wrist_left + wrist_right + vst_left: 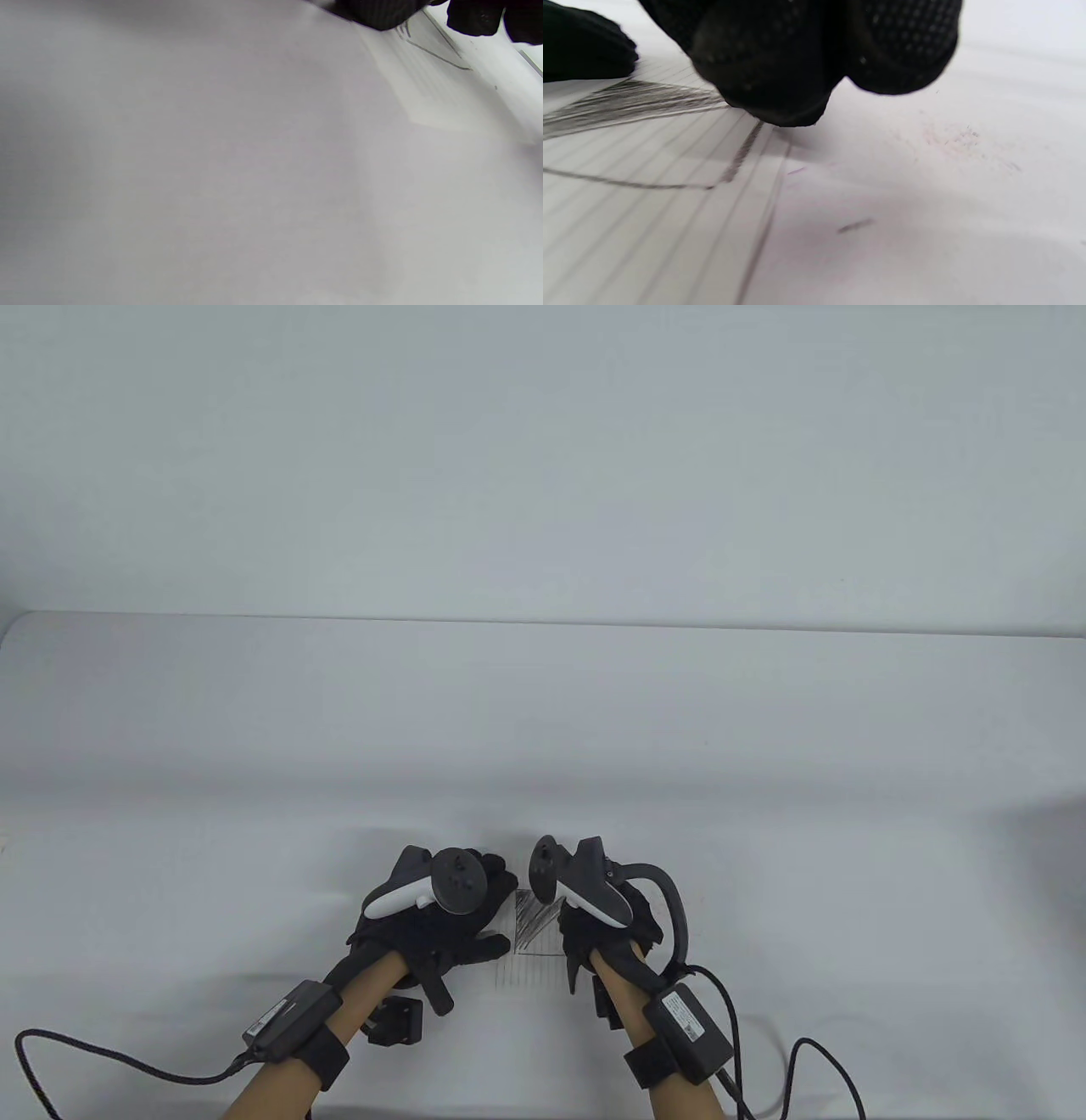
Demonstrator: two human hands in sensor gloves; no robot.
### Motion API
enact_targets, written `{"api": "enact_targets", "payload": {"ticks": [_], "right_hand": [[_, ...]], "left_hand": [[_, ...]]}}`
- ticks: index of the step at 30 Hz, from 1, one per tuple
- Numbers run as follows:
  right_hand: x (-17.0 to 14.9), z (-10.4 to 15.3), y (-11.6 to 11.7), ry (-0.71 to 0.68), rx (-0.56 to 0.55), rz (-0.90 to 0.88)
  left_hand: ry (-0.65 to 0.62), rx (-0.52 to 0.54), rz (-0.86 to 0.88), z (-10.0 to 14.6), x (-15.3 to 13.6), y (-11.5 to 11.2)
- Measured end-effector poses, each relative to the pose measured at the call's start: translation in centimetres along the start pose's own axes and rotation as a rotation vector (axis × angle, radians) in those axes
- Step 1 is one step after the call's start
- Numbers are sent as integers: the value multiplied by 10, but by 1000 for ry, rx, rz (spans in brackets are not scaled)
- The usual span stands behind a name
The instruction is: Apply wax crayon on paper
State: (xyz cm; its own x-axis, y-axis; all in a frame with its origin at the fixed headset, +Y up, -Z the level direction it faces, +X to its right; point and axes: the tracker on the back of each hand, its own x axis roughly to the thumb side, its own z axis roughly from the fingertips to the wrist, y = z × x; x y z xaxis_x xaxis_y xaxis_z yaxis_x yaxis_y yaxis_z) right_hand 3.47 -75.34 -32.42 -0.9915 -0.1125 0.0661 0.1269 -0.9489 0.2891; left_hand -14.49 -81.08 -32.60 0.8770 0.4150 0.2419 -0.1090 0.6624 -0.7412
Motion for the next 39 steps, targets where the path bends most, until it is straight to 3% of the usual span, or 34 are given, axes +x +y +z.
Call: {"api": "enact_targets", "payload": {"ticks": [2, 4, 5, 10, 13, 15, 16, 17, 19, 22, 24, 26, 27, 32, 34, 35, 36, 38, 39], "right_hand": [[10, 8, 0, -138, 62, -37], [24, 14, 2, -289, 246, -157], [28, 16, 3, -280, 322, -192], [0, -4, -2, -6, 60, -37], [-4, -4, -1, -3, -32, -13], [4, 2, -1, -175, 50, -102], [10, 4, 2, -209, 169, -185], [11, 4, 2, -173, 193, -184], [3, -1, 0, -80, 43, -67], [-7, -6, 1, 25, -54, -18], [-2, 0, 0, -53, -67, -37], [5, 2, 0, -209, 94, -185], [7, 2, 3, -195, 153, -222], [-7, -6, 2, 20, -75, -27], [0, 0, 2, -41, -102, -16], [4, 4, 2, -104, -58, -39], [12, 9, 1, -205, 47, -113], [24, 15, 3, -281, 267, -217], [26, 16, 2, -257, 226, -190]], "left_hand": [[0, 0, -1, 0, 0, 0], [0, -1, -1, 0, 0, 0], [0, 0, 1, 0, 0, 0], [-1, 2, -1, 0, 0, 0], [-2, 3, 0, 0, 0, 0], [-2, 2, 1, 0, 0, 0], [-2, 2, 0, 0, 0, 0], [-2, 1, 1, 0, 0, 0], [-2, 3, 0, 0, 0, 0], [-1, 2, -1, 0, 0, 0], [-2, 1, 1, 0, 0, 0], [-2, 0, 1, 0, 0, 0], [-2, 0, 2, 0, 0, 0], [-1, 1, -1, 0, 1, 0], [-2, 2, 0, 0, 1, 0], [-2, 1, 0, 0, 1, 0], [-2, 0, 1, 0, 1, 0], [-3, 0, 3, 0, 1, 0], [-3, 0, 2, 1, 1, 0]]}}
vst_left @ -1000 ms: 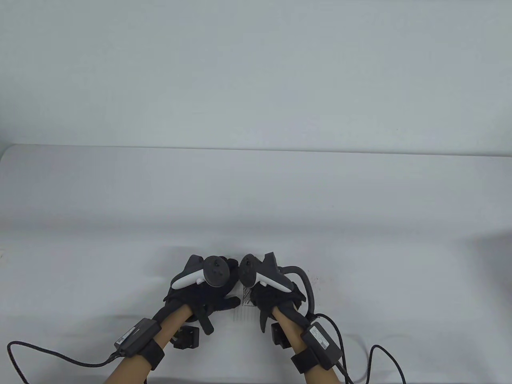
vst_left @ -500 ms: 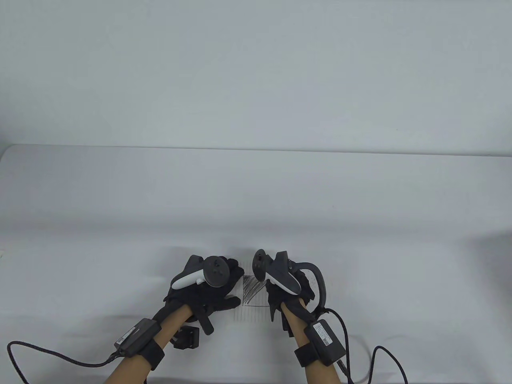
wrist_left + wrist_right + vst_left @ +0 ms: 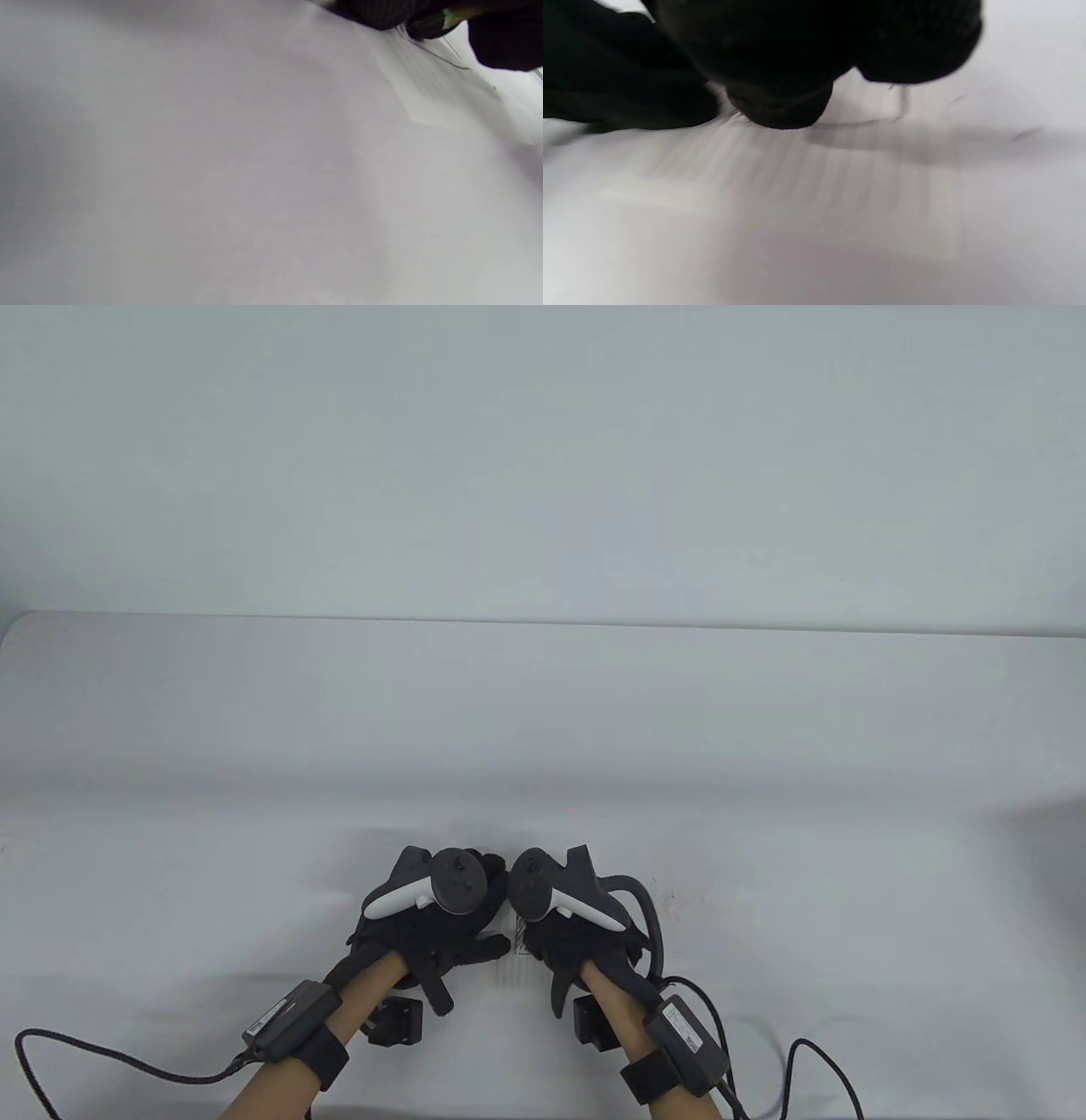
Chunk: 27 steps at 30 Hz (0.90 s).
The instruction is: Apply wax crayon on paper
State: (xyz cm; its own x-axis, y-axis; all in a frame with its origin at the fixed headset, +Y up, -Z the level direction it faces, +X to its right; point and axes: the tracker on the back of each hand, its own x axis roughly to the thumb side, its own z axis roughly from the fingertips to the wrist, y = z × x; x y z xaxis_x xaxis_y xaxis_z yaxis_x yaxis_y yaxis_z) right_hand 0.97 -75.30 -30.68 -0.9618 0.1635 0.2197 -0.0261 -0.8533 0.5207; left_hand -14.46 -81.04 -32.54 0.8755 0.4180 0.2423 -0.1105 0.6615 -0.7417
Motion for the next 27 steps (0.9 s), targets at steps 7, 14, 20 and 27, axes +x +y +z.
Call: {"api": "enact_targets", "payload": {"ticks": [7, 14, 20, 27], "right_hand": [[-22, -6, -7, 237, -272, 249], [-6, -3, -6, 87, -45, 103], [-13, -2, -8, 189, -201, 258], [-12, -4, -9, 191, -83, 163]], "left_hand": [[0, 1, -2, 0, 0, 0], [-1, 1, 2, 0, 0, 0], [-3, 4, 4, 0, 0, 0], [-2, 5, 2, 0, 0, 0]]}}
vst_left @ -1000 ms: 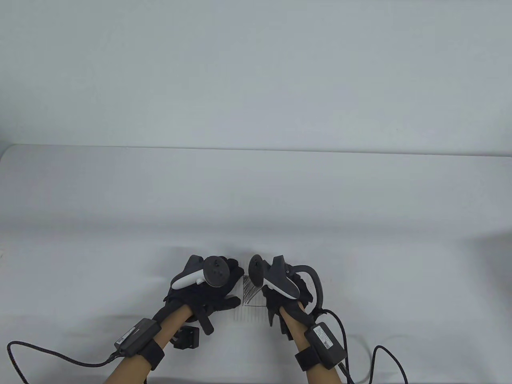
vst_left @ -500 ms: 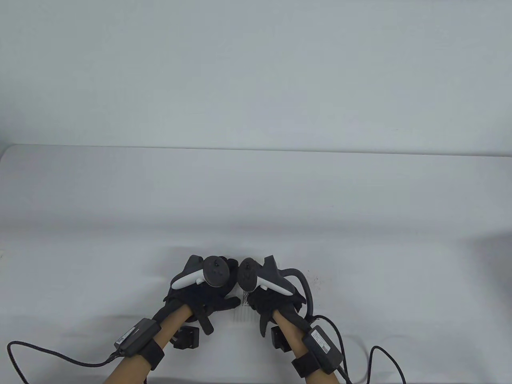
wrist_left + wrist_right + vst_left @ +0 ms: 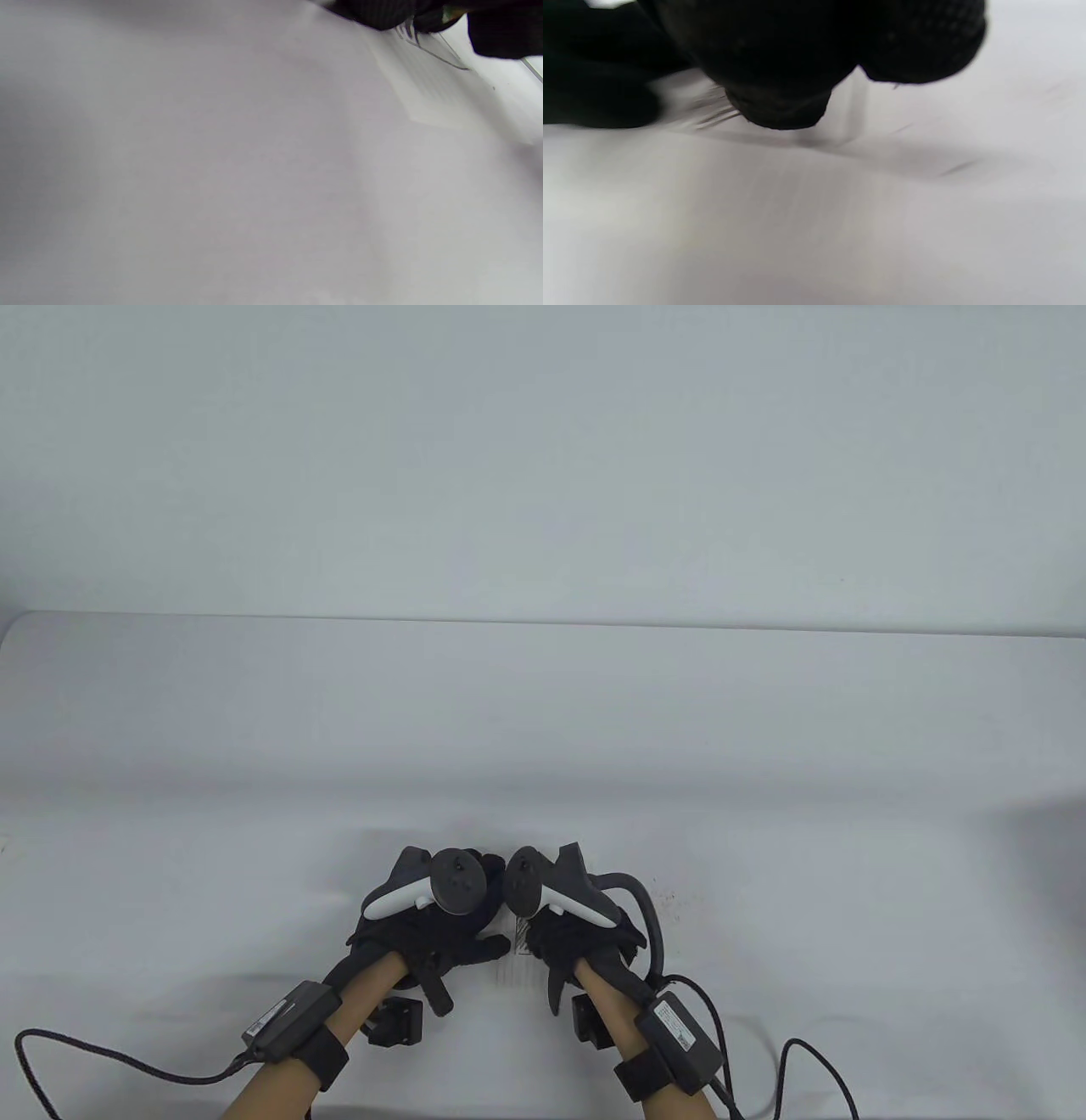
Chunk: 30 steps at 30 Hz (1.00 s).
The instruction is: Apply wax crayon on paper
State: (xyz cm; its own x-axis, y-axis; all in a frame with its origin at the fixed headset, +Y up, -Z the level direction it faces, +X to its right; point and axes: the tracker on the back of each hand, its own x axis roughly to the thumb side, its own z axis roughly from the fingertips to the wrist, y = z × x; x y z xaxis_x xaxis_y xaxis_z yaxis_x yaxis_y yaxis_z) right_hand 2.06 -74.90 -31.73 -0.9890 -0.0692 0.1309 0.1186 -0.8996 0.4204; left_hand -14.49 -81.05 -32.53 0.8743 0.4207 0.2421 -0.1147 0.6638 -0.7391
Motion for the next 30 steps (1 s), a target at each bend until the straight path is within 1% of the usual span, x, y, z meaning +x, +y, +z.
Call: {"api": "enact_targets", "payload": {"ticks": [1, 2, 3, 4, 6, 7, 8, 9, 10, 11, 13, 14, 15, 16, 17, 18, 19, 20, 21, 22, 23, 24, 26, 27, 28, 29, 30], "right_hand": [[-7, -3, -1, 79, -53, 77], [-8, -3, 0, 112, -91, 122], [-5, -2, 1, 111, -149, 189], [-2, 1, 2, 47, -150, 197], [8, 7, 2, -119, -50, 60], [14, 8, 3, -207, 56, -82], [18, 7, 7, -204, 126, -160], [17, 6, 7, -156, 106, -124], [13, 3, 4, -158, 57, -65], [8, 2, 2, -59, 3, -11], [2, -3, 0, 50, -89, 96], [3, -2, 0, 79, -135, 161], [5, 0, 0, 50, -150, 186], [10, 4, 0, -34, -129, 145], [16, 8, 0, -128, -66, 55], [19, 10, 0, -193, 9, -36], [22, 10, 1, -210, 72, -98], [22, 9, 4, -169, 148, -106], [19, 8, 4, -113, 131, -33], [11, 4, 2, -130, 61, -16], [4, 2, 1, -10, 0, 14], [-3, 0, 0, 42, -37, 62], [-12, -5, 0, 111, -117, 93], [-14, -5, 1, 102, -148, 103], [-12, -3, 1, 81, -147, 94], [-9, 0, 1, 39, -116, 72], [-3, 3, 2, -46, -50, 2]], "left_hand": [[0, 0, -1, 0, 0, 0], [0, -1, -1, 0, 0, 0], [0, -2, 1, 0, 0, 0], [-1, -3, 2, 0, 0, 0], [0, -4, 1, 0, 0, 0], [0, -4, 2, 0, 0, 0], [-1, -3, 2, 0, 0, 0], [0, -3, 1, 0, 0, 0], [0, -2, 1, 0, 0, 0], [0, -2, 0, 0, 0, 0], [0, -1, -2, 0, 0, 0], [0, -2, -1, 0, 0, 0], [0, -2, -1, 0, 0, 0], [0, -2, -1, 0, 0, 0], [1, -3, -1, 0, 0, 0], [1, -3, -1, 0, 0, 0], [0, -3, 0, 0, 0, 0], [0, -2, 0, 0, 0, 0], [0, -2, 0, 0, 0, 0], [0, -2, 0, 0, 0, 0], [0, -1, -1, 0, 0, 0], [1, -1, -2, 0, 0, 0], [0, -2, -1, 0, 0, 0], [0, -1, -2, 0, 0, 0], [0, -1, -1, 0, 0, 0], [0, -2, -1, 0, 0, 0], [0, -2, -1, 0, 0, 0]]}}
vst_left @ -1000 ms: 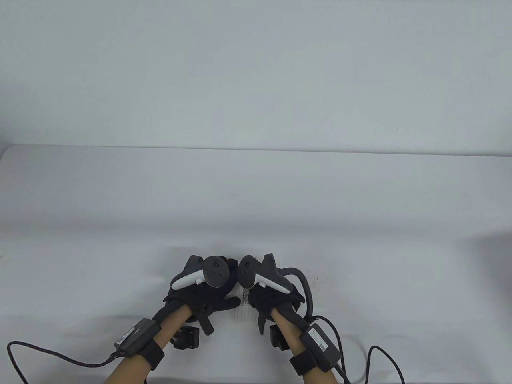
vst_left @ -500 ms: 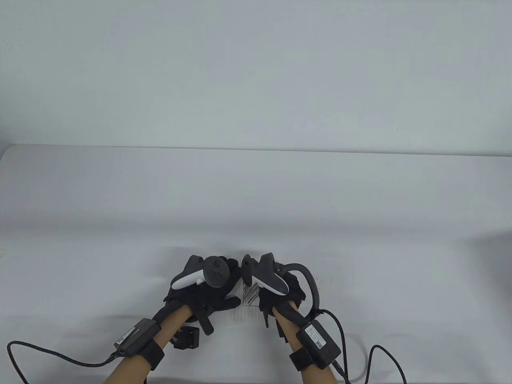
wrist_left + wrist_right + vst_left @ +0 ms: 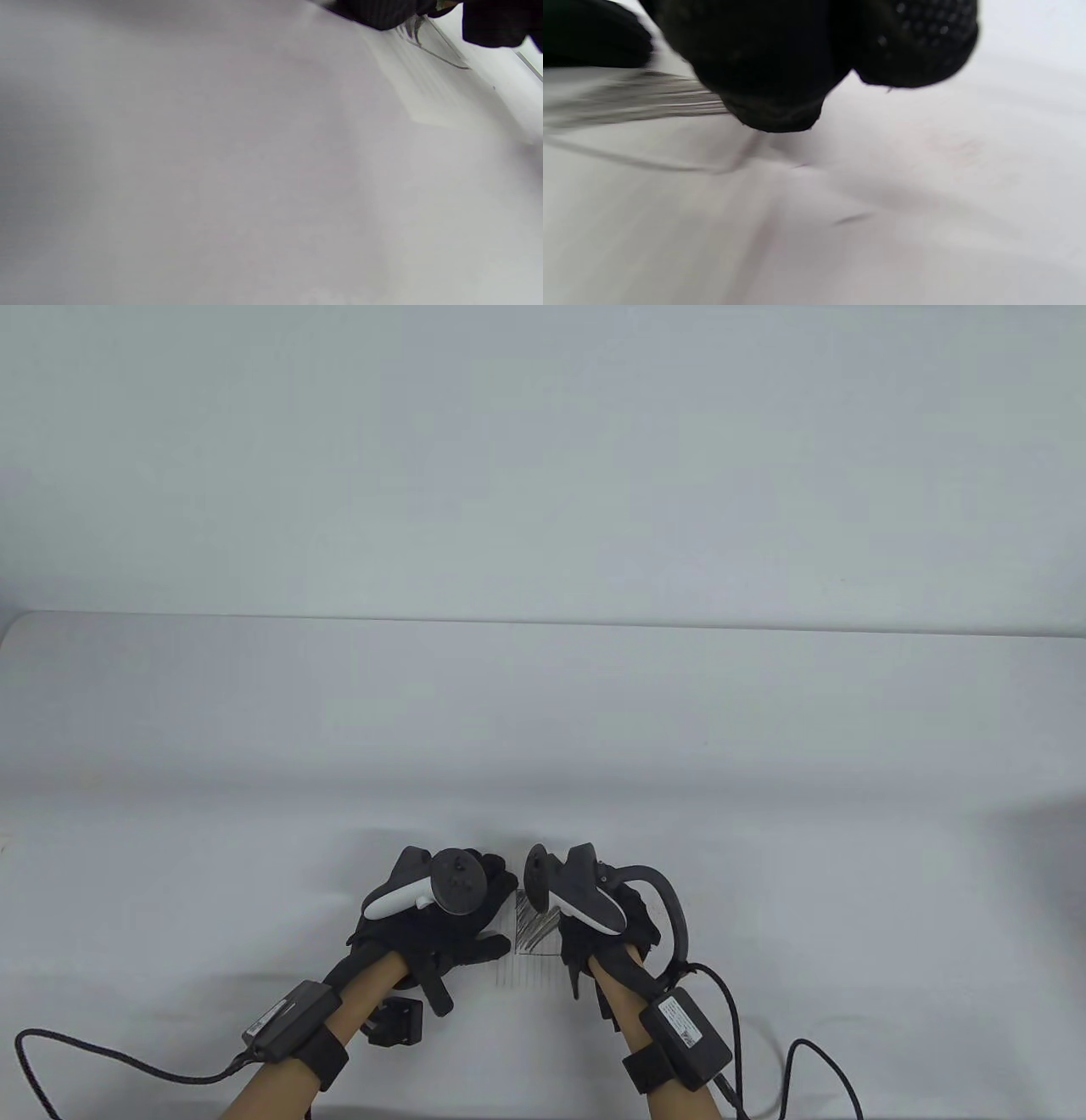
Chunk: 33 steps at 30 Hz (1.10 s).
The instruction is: Apply wax crayon on paper
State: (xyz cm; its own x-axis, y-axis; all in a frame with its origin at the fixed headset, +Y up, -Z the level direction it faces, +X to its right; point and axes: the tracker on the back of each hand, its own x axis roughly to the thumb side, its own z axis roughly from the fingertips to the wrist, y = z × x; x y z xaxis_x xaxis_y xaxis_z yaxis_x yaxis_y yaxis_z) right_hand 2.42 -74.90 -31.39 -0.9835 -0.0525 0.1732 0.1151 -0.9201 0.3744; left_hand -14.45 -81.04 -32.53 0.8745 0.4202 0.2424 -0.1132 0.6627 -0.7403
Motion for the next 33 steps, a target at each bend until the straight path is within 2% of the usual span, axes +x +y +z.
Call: {"api": "enact_targets", "payload": {"ticks": [1, 2, 3, 4, 7, 10, 11, 12, 14, 15, 16, 17, 19, 21, 22, 23, 25, 26, 28, 31, 33], "right_hand": [[7, 2, 2, -94, 96, -82], [11, 3, 4, -125, 179, -132], [13, 4, 3, -67, 183, -111], [12, 2, 1, -64, 139, -60], [-3, -6, -2, 113, 32, 62], [4, -1, -1, 87, -53, 114], [8, 1, -1, 41, -20, 105], [15, 5, -1, -49, 62, 46], [23, 8, 2, -141, 237, -100], [24, 8, 4, -66, 231, -71], [20, 6, 1, -64, 172, -29], [13, 2, -1, 43, 112, 44], [2, -4, -2, 149, 38, 152], [-1, -3, -2, 144, 1, 142], [3, 0, -2, 91, -11, 138], [6, 1, -1, 45, 24, 111], [15, 5, 0, -77, 176, -29], [17, 5, 2, -59, 262, -72], [11, 2, -1, -1, 187, -4], [-4, -3, -2, 192, 34, 160], [-2, -1, -2, 154, 8, 156]], "left_hand": [[0, 0, 0, 0, 0, 0], [0, -1, 0, 0, 0, 0], [-1, -1, 0, 0, 0, 0], [-1, -1, 2, 0, 0, 0], [-1, 1, 0, 0, 0, 0], [-1, -1, 0, 0, 0, 0], [-2, -1, 1, 0, 0, 0], [-2, -2, 2, 0, 0, 0], [-2, -2, 3, 0, 0, 0], [-3, -3, 5, 0, 0, 0], [-3, -2, 6, 0, 0, 0], [-3, -1, 5, 0, 0, 0], [-3, -1, 3, 0, 0, 0], [-3, -2, 4, 0, 0, 0], [-3, -3, 5, 0, 0, 0], [-3, -3, 6, 0, 0, 0], [-4, -4, 8, 0, 0, 0], [-5, -5, 10, 0, 0, 0], [-5, -4, 11, 0, 0, 0], [-4, -5, 8, 0, 0, 0], [-5, -5, 9, 0, 0, 0]]}}
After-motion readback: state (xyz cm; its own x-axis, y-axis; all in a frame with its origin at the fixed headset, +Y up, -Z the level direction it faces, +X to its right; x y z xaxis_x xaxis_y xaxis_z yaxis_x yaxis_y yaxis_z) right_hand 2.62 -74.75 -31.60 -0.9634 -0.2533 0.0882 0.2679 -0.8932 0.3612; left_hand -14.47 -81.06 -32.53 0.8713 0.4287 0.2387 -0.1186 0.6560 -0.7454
